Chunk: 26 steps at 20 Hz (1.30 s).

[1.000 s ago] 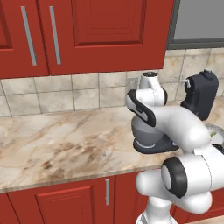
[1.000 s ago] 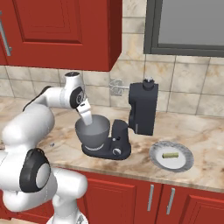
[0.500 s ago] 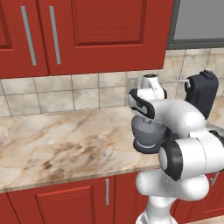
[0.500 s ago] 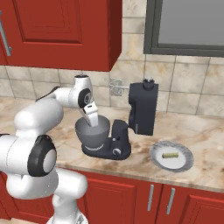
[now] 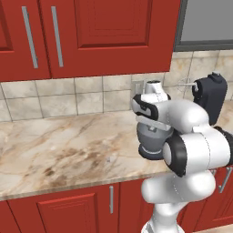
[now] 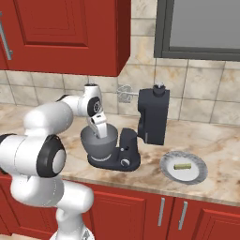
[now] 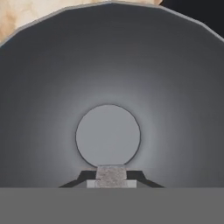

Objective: Add butter and sugar cubes to the stand mixer bowl and then turn on the stand mixer to begin making frosting.

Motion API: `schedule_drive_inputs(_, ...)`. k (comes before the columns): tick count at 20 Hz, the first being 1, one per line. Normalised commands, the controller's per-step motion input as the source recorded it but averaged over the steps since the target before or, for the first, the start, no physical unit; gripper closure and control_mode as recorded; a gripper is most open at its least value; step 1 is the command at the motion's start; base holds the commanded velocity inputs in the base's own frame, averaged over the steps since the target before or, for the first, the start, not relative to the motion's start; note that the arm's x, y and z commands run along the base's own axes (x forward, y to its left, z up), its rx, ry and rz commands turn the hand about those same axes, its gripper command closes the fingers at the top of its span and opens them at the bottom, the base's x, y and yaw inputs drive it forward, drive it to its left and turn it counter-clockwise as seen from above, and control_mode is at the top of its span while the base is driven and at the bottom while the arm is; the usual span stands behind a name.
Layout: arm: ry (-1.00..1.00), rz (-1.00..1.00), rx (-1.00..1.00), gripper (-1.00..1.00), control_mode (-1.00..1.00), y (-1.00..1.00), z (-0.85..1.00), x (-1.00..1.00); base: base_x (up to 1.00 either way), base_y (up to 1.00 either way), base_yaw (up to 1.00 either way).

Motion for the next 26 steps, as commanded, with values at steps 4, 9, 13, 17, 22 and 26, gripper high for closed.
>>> schedule_drive_inputs(4, 0.01, 0.0, 0.0, -1.0, -1.0, -0.04, -0.05, -0.01, 0.0, 0.0, 0.0)
schedule_drive_inputs(9, 0.0, 0.0, 0.0, -1.0, -1.0, -0.03, 0.03, -0.15, 0.0, 0.0, 0.0)
schedule_drive_inputs(13, -0.1, 0.0, 0.0, -1.0, -1.0, 0.05, 0.62, -0.38, 0.0, 0.0, 0.0)
schedule_drive_inputs(17, -0.12, 0.0, 0.0, -1.0, -1.0, 0.35, 1.0, -0.49, 0.0, 0.0, 0.0)
schedule_drive_inputs(22, 0.0, 0.0, 0.0, -1.0, -1.0, 0.66, 0.69, -0.24, 0.0, 0.0, 0.0)
schedule_drive_inputs(26, 0.04, 0.05, 0.0, -1.0, -1.0, 0.9, 0.2, -0.29, 0.0, 0.0, 0.0)
